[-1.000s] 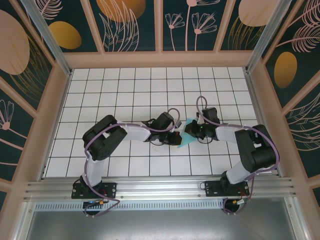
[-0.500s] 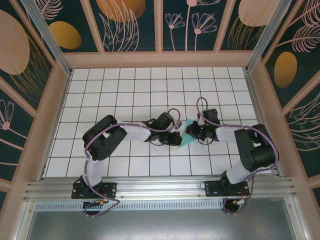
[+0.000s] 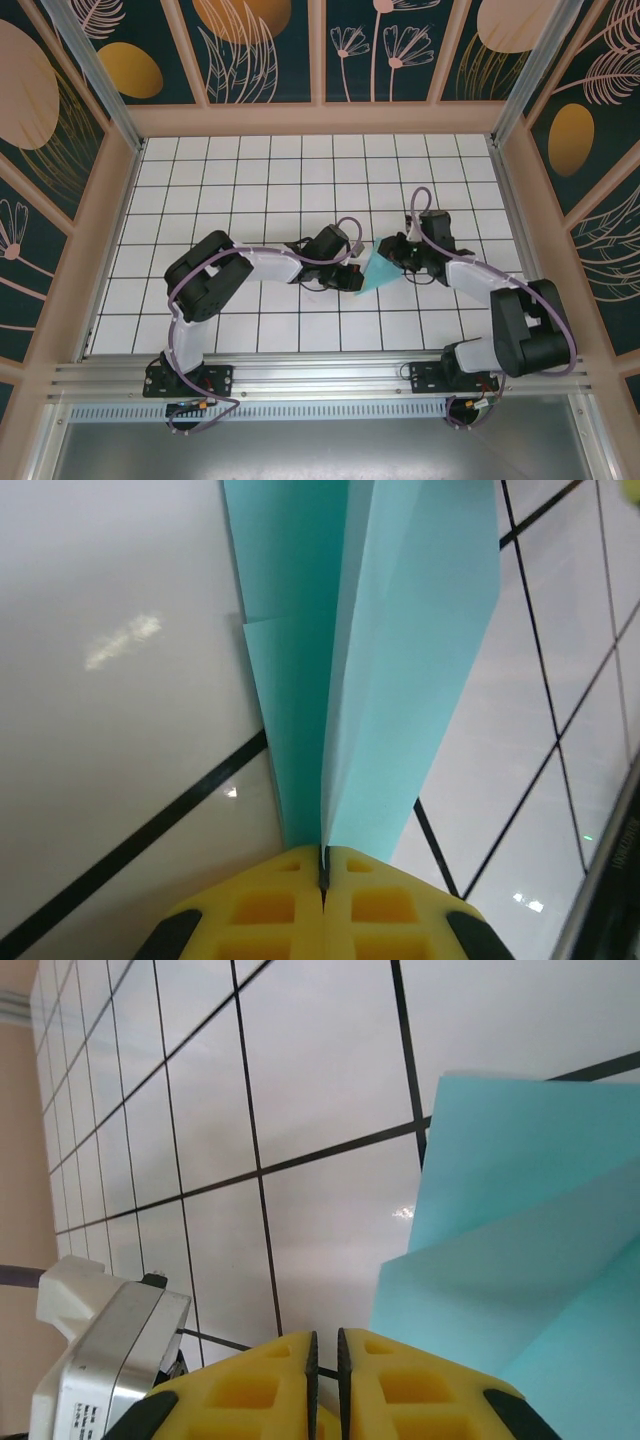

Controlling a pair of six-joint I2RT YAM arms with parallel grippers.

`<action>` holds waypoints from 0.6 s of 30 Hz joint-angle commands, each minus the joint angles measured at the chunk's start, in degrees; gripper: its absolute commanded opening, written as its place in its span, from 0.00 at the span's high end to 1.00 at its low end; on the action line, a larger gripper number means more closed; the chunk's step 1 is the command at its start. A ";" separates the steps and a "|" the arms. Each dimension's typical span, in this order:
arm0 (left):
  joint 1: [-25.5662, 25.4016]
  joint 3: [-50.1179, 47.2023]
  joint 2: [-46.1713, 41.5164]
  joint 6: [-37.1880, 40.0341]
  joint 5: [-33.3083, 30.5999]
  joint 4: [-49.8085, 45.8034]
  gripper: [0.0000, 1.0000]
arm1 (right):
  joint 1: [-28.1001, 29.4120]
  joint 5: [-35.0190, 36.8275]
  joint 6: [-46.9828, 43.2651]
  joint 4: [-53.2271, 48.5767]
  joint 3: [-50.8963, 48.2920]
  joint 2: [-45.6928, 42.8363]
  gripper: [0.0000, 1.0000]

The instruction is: Fold a paper plane with a square sheet of paper (pick it up from the middle)

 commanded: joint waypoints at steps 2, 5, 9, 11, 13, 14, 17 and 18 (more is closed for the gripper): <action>0.13 -1.00 -3.67 2.80 -12.67 -6.01 1.00 | -2.29 0.82 -0.17 -4.08 -2.27 -4.07 0.81; 0.12 -2.91 -6.78 2.41 -19.07 -7.31 1.00 | -2.77 0.65 -0.43 -5.06 -2.54 -5.45 0.80; 0.12 -5.60 -9.59 2.12 -22.40 -8.44 1.00 | -2.70 -3.71 -0.04 -3.47 -2.55 -6.51 0.79; 0.10 -6.12 -9.75 2.43 -21.64 -8.16 1.00 | -2.32 -6.23 0.51 -2.16 -2.24 -6.59 0.79; 0.01 -6.12 -9.16 2.97 -20.08 -8.09 1.00 | -1.19 -7.87 1.04 -0.74 -1.70 -6.40 0.78; 0.00 -6.17 -8.84 3.10 -19.63 -8.09 1.00 | -0.47 -8.13 1.23 -0.44 -1.31 -6.06 0.78; -0.50 -5.64 -7.55 3.48 -18.80 -8.16 1.00 | 2.75 -8.79 1.62 0.86 0.44 -3.51 0.78; -0.68 -5.36 -6.97 3.63 -18.42 -8.18 1.00 | 3.75 -8.38 2.04 1.39 1.07 -2.37 0.78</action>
